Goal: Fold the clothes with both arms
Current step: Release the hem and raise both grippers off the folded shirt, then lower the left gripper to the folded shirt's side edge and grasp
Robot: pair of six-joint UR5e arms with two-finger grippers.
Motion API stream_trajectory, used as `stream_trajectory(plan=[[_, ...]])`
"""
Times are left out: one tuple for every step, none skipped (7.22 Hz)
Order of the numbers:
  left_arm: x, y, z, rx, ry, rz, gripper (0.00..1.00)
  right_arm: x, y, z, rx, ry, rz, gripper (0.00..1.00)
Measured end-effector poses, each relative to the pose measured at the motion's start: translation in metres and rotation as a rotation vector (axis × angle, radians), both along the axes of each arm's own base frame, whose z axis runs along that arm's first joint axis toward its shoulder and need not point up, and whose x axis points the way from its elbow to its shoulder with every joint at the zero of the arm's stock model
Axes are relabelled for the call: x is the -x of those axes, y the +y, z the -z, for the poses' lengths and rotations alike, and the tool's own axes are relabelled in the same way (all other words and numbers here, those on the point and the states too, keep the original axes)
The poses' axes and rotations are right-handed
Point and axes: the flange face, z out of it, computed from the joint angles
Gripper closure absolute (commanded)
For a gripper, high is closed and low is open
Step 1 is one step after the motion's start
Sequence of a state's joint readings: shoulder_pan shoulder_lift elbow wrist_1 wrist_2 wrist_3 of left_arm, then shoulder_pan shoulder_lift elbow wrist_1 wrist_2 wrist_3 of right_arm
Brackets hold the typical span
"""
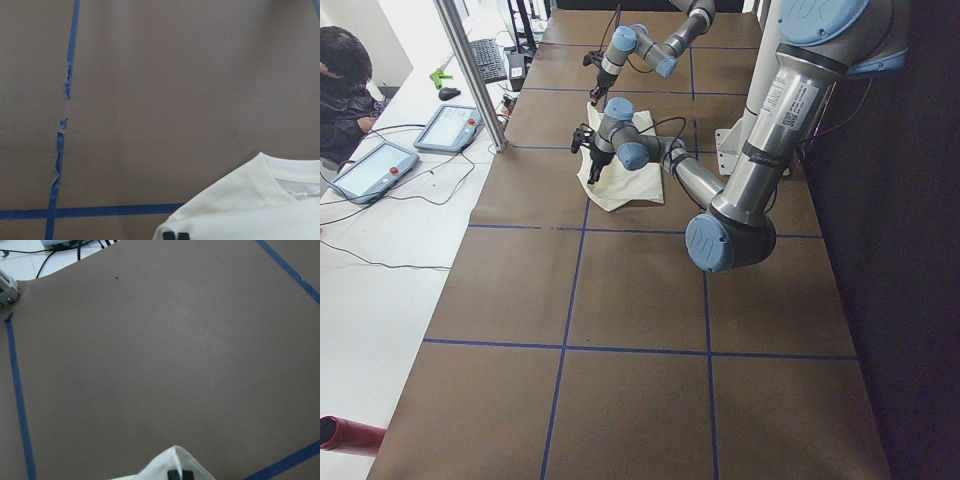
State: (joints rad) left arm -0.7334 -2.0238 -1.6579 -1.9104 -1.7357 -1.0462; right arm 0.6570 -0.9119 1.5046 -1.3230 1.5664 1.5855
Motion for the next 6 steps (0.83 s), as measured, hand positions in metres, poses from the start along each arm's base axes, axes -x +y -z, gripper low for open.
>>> stream_trajectory(plan=[[-0.004,-0.001,-0.006,0.002,-0.003,-0.002,0.02,0.003,0.002,-0.005,0.003,0.005,0.004,0.01],[-0.006,-0.001,-0.01,0.003,-0.005,-0.005,0.0,0.006,0.005,-0.011,-0.001,0.017,0.001,0.0],[-0.005,0.001,-0.009,-0.014,-0.002,-0.015,0.0,0.008,0.008,-0.014,-0.025,0.039,-0.001,0.0],[-0.002,0.006,-0.002,-0.054,0.007,-0.038,0.0,0.004,0.011,-0.007,-0.069,0.058,0.025,0.0],[0.002,0.015,0.004,-0.088,0.02,-0.062,0.0,-0.004,0.014,0.0,-0.113,0.069,0.074,0.0],[0.004,0.038,0.003,-0.11,0.041,-0.089,0.0,-0.012,0.017,0.004,-0.143,0.073,0.112,0.0]])
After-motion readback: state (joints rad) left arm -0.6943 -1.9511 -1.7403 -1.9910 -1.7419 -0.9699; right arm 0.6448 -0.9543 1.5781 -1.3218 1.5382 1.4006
